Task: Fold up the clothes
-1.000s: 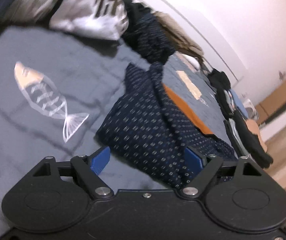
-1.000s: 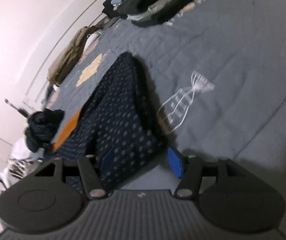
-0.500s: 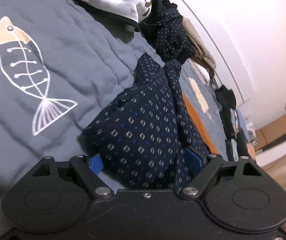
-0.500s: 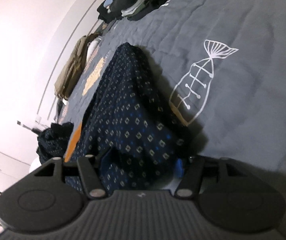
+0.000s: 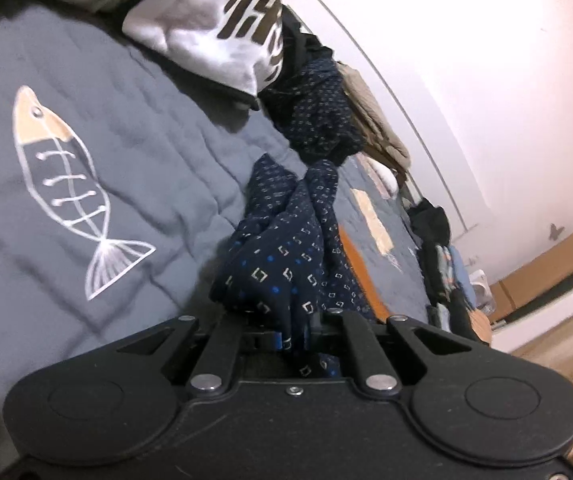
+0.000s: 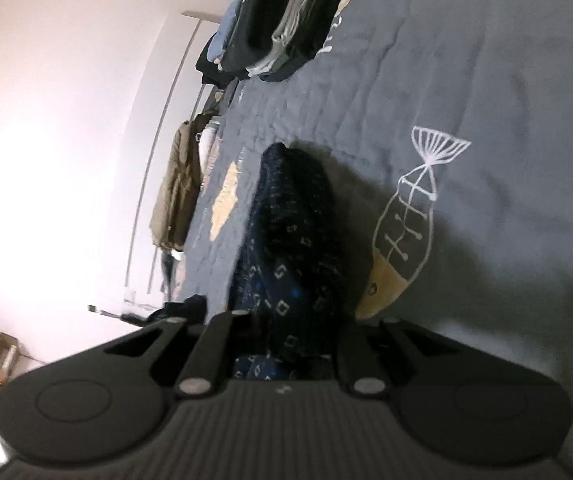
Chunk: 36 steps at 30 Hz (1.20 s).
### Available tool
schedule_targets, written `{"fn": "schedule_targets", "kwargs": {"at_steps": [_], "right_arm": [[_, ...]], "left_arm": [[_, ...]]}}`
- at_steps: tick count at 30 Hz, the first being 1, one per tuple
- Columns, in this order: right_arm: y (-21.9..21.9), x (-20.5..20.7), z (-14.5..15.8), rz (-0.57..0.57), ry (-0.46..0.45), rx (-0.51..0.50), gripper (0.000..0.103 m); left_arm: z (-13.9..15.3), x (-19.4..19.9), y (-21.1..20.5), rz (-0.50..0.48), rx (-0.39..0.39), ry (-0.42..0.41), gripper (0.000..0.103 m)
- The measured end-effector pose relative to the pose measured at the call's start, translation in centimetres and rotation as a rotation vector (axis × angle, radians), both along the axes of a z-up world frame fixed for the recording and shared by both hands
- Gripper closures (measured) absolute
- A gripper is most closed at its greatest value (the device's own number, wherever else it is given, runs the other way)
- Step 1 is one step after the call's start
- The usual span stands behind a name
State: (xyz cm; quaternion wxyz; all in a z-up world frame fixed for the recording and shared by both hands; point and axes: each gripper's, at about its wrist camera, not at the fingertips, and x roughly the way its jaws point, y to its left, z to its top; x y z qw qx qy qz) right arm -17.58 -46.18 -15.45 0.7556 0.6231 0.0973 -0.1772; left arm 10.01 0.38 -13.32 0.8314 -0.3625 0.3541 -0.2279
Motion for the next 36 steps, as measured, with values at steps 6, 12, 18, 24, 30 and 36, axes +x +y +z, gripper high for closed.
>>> {"fn": "schedule_targets", "kwargs": {"at_steps": [6,12,18,24,30,36], "right_arm": [[1.3,-6.0,2.3,0.057,0.072,-0.013,0.093],[3.9,-11.0,1.5,0.15,0.244,-0.107,0.093],[8.3,-12.6,2.7,0.289,0.487,-0.48,0.08],[8.0,-15.5,5.6,0.192,0.549,-0.582,0.066],[6.3,-13.9,9.0,0.161,0.52,-0.777,0.06],[4.8,-6.1,9.9,0.239,0.426,-0.841,0.057]], "left_arm": [[2.5,-5.6,3.8,-0.069,0.03,0.018,0.095],[0.5,-12.3,7.1,-0.142,0.114,0.119,0.095],[1.0,-15.3,7.2,-0.216,0.346,0.045,0.073],[4.5,-17.2,7.8,-0.157,0.535,-0.18,0.046],[6.4,-16.7,6.1,-0.206,0.569,-0.29,0.045],[7.4,-13.9,1.2,-0.288,0.645,-0.438,0.045]]}}
